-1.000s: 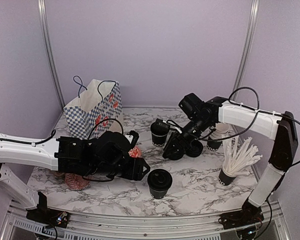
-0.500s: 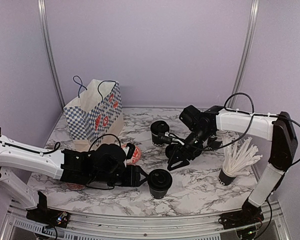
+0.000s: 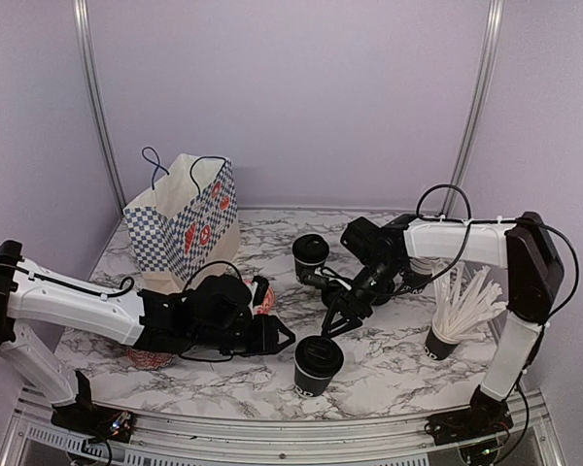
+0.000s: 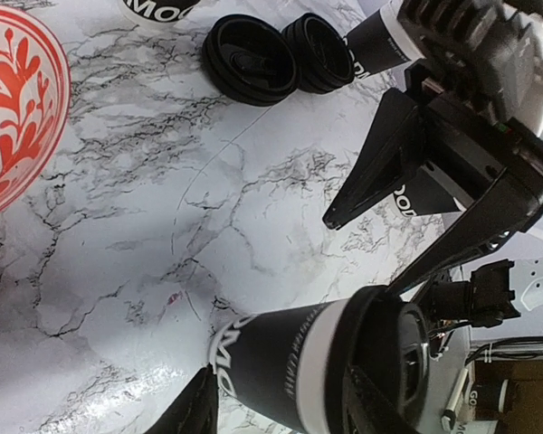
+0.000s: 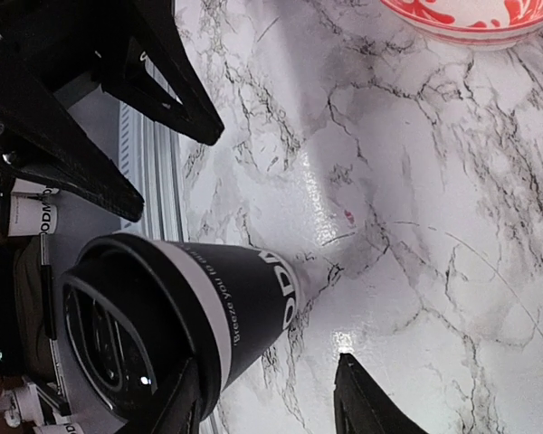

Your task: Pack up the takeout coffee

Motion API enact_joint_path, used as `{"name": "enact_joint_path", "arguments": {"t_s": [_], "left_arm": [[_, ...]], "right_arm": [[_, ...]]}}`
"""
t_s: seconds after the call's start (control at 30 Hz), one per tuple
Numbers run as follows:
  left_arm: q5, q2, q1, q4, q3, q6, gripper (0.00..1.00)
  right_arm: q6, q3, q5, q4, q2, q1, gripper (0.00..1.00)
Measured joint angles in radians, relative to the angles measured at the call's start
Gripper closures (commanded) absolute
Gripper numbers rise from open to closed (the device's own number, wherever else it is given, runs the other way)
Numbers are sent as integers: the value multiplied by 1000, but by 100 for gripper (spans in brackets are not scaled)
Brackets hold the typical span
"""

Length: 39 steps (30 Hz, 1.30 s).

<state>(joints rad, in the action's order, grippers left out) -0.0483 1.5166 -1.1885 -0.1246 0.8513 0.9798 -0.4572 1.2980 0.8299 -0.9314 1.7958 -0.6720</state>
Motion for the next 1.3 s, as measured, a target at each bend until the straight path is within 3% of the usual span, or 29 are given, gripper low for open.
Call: {"name": "enact_joint_path", "arguments": {"t_s": [0.5,0.97,1.3], "left_arm": [[73,52,2,-4,-31,1,57],[65,-95,-39,0,-122,-54,53],[66,-89,-99,8,-119,-82,52]], "right_arm": [[0,0,3,12,39,0,53],[0,-2,23,12,-15,-10,53],[-2,-28,21,14,-50,-70,53]]}}
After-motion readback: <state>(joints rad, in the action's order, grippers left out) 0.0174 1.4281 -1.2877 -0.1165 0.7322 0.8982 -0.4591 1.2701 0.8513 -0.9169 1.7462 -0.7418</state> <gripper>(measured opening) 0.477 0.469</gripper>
